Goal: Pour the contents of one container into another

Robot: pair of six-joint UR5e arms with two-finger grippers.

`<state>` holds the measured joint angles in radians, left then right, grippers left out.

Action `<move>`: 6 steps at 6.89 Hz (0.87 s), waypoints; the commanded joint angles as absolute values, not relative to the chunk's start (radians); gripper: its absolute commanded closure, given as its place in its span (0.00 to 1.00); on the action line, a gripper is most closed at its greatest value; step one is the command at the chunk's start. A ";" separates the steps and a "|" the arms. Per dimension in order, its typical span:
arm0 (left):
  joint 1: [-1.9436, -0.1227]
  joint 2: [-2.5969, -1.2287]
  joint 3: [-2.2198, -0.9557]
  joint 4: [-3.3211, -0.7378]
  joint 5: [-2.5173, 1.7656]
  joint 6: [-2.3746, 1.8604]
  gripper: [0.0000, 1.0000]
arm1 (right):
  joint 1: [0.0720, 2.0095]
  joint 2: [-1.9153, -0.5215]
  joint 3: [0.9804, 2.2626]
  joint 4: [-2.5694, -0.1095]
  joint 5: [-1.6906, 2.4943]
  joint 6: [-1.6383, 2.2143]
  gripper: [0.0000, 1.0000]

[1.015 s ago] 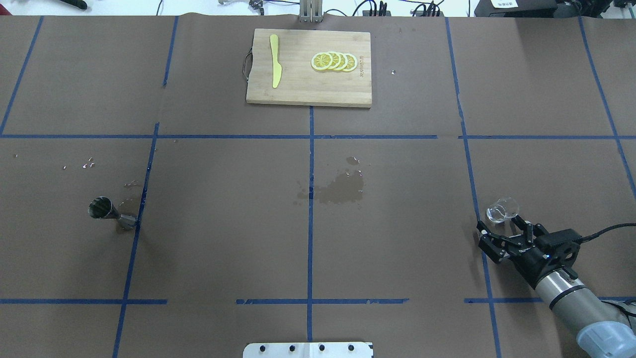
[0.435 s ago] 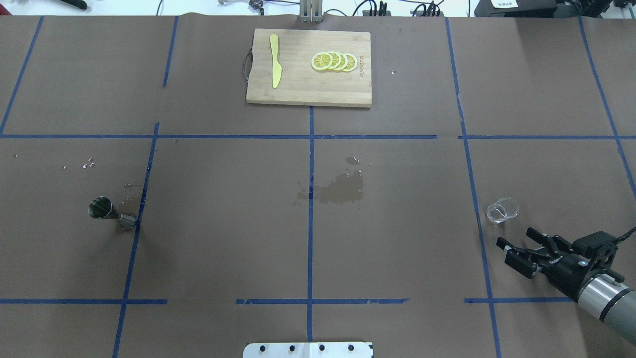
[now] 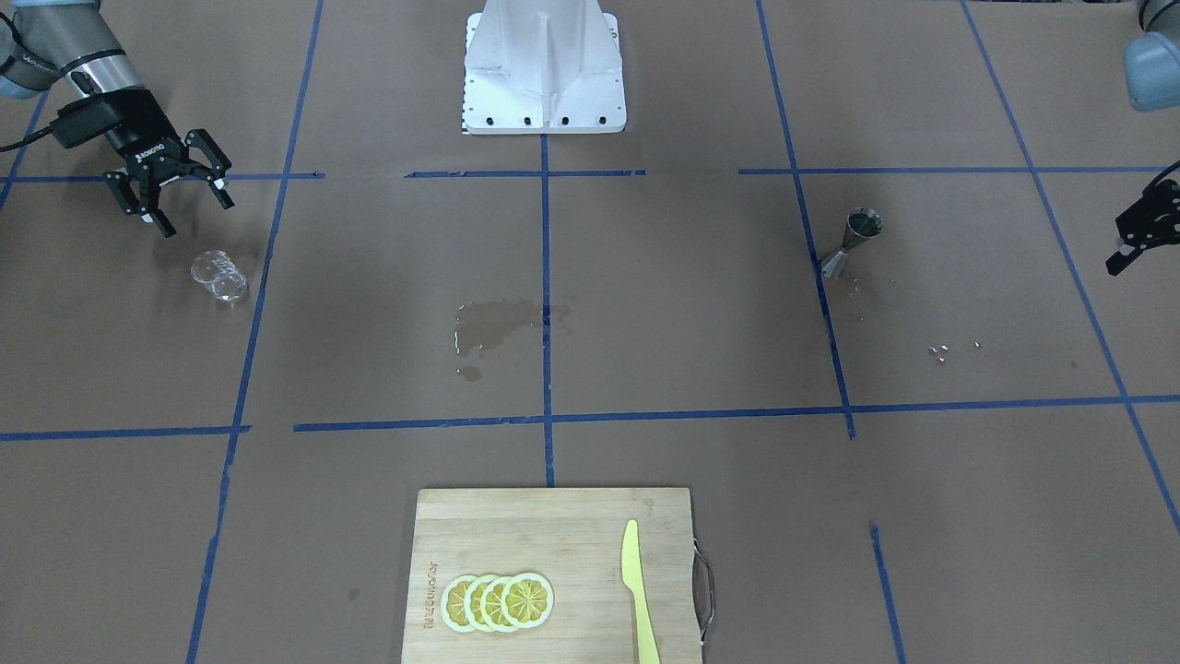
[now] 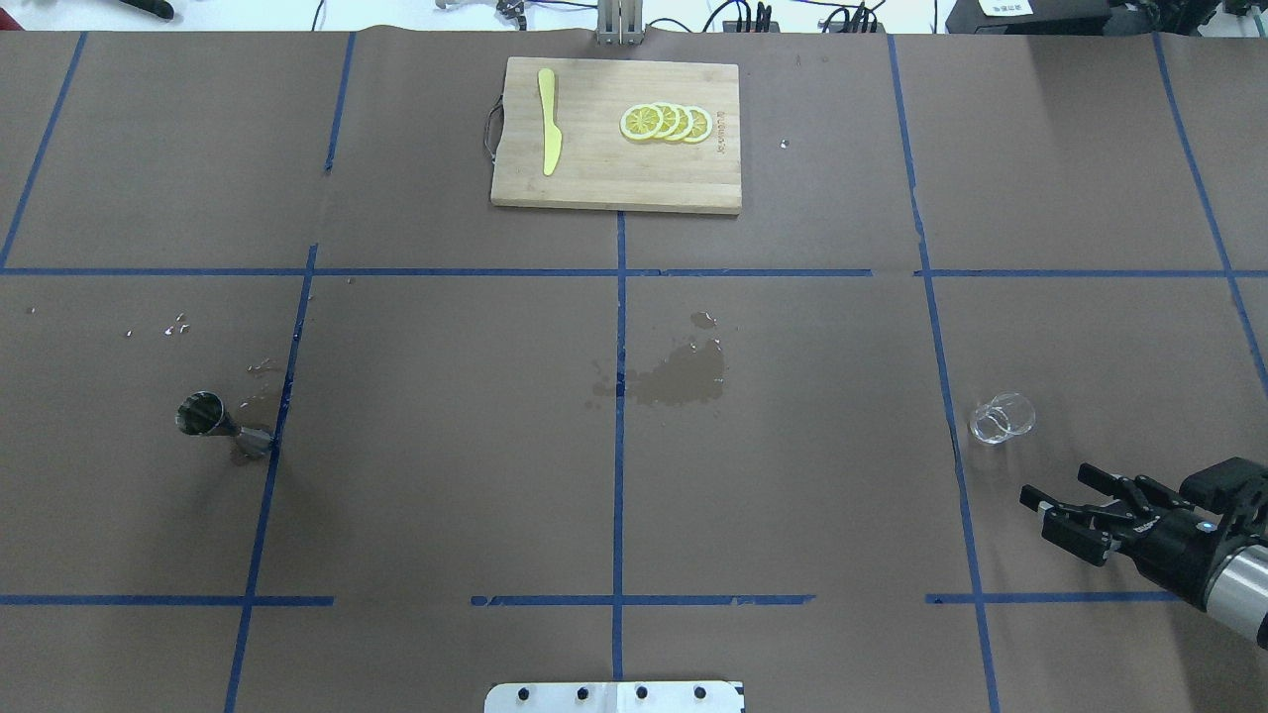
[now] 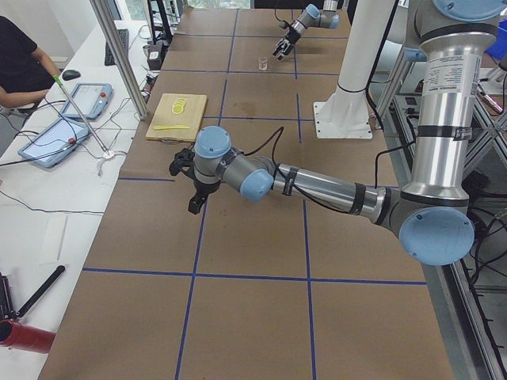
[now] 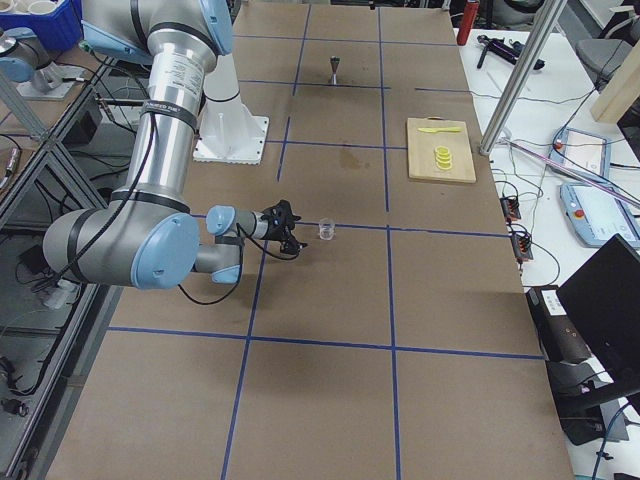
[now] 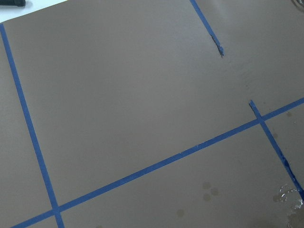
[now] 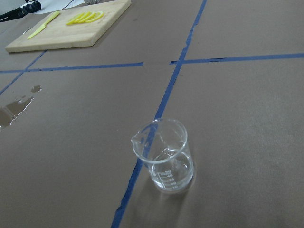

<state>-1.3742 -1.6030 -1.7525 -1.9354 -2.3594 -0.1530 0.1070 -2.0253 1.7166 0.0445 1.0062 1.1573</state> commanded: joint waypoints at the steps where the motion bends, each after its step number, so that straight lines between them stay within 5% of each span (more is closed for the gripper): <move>1: -1.371 -1.608 -1.724 -1.937 -2.353 -0.152 0.00 | 0.188 -2.077 1.730 0.046 1.200 1.148 0.00; 2: -1.371 -1.608 -1.707 -1.937 -2.349 -0.146 0.00 | 0.300 -2.074 1.721 0.037 1.365 1.141 0.00; 4: -1.373 -1.592 -1.703 -1.977 -2.303 -0.140 0.00 | 0.850 -1.946 1.616 -0.068 1.979 0.904 0.00; 6: -1.373 -1.594 -1.700 -1.970 -2.287 -0.138 0.00 | 1.075 -1.858 1.608 -0.341 2.161 0.623 0.00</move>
<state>-1.3728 -1.5930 -1.7015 -1.9725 -2.2968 -0.1391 0.9257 -1.9197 1.6188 -0.1795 2.0349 0.7961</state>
